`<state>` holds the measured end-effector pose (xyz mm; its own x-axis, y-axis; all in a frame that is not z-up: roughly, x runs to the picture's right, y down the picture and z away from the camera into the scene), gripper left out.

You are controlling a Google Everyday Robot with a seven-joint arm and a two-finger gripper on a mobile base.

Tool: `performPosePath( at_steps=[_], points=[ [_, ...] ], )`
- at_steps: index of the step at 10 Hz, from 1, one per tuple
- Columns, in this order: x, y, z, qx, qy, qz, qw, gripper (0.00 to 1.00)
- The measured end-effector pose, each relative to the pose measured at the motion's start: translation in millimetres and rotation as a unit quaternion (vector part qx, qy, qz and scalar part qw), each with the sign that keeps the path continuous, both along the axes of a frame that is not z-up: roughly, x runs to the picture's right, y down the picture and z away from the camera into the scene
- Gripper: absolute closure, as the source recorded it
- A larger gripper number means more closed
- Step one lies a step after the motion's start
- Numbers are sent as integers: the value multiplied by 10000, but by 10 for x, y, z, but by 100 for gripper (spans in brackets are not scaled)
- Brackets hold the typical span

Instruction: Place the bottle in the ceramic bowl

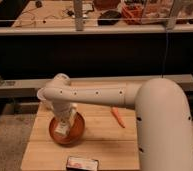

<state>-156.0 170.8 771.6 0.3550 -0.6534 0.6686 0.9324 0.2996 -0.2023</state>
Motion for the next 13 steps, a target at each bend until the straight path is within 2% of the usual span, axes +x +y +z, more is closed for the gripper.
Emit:
performPosePath(
  at_steps=[3,5,8,9,10,13],
  points=[
    [4,3,0,-35,-24,-27,10000,61],
    [5,3,0,-53,-39,-35,10000,55],
    [5,4,0,-80,-62,-56,9999,53],
    [5,5,0,-111,-89,-70,9999,47],
    [4,3,-1,-114,-93,-72,9999,45],
    [5,9,-1,-132,-112,-94,9998,51]
  ],
)
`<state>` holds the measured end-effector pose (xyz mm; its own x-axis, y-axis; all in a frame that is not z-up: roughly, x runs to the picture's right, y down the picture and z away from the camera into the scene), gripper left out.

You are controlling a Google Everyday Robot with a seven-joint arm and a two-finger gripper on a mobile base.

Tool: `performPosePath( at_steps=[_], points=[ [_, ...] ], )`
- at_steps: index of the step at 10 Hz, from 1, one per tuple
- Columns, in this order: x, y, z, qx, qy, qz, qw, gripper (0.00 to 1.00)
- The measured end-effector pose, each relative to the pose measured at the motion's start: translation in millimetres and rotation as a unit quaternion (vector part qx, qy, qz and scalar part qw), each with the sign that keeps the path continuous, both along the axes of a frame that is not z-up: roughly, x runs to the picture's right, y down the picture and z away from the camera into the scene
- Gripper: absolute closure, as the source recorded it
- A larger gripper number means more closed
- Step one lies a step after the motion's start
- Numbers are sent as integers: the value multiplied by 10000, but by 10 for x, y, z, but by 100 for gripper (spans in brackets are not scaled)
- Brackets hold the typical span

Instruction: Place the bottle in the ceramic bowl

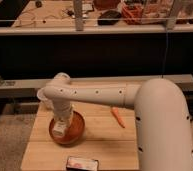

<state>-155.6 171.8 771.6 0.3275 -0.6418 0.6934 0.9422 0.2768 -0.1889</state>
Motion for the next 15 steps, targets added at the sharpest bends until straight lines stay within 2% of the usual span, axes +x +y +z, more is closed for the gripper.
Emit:
performPosePath(
  at_steps=[3,5,7,8,10,14,15],
  points=[
    [-8,12,-1,-35,-52,-18,10000,66],
    [-5,12,-2,-43,-49,-21,10000,58],
    [-3,11,-3,-57,-58,-32,10000,39],
    [-4,14,-2,-66,-66,-36,10000,37],
    [0,20,-1,-96,-80,-51,9999,44],
    [-4,21,-1,-116,-102,-61,9999,44],
    [-3,20,-2,-120,-103,-62,9999,41]
  ],
)
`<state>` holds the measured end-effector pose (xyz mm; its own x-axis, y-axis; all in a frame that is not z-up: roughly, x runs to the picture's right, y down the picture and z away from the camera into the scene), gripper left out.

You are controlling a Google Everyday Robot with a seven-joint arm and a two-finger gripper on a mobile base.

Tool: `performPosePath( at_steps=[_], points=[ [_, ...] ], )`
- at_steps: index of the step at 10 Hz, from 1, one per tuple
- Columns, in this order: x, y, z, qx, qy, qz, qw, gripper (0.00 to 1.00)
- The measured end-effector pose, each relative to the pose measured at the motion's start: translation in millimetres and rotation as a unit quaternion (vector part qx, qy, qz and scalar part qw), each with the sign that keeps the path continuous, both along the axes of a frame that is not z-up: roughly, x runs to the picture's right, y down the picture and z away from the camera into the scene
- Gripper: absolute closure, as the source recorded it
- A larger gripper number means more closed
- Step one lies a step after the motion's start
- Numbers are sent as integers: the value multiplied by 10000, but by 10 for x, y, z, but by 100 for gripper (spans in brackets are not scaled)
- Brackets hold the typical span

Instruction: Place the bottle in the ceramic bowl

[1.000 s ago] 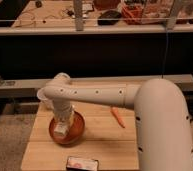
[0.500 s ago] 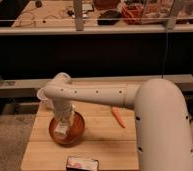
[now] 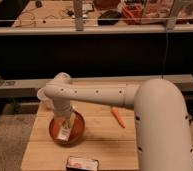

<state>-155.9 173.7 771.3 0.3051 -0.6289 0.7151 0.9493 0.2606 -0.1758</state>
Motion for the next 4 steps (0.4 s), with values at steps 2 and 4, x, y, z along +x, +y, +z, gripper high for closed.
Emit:
performPosePath(
  at_steps=[2,4],
  points=[
    [1,7,4,-11,-4,-8,10000,23],
    [-1,4,2,-15,-10,-11,10000,20]
  ],
)
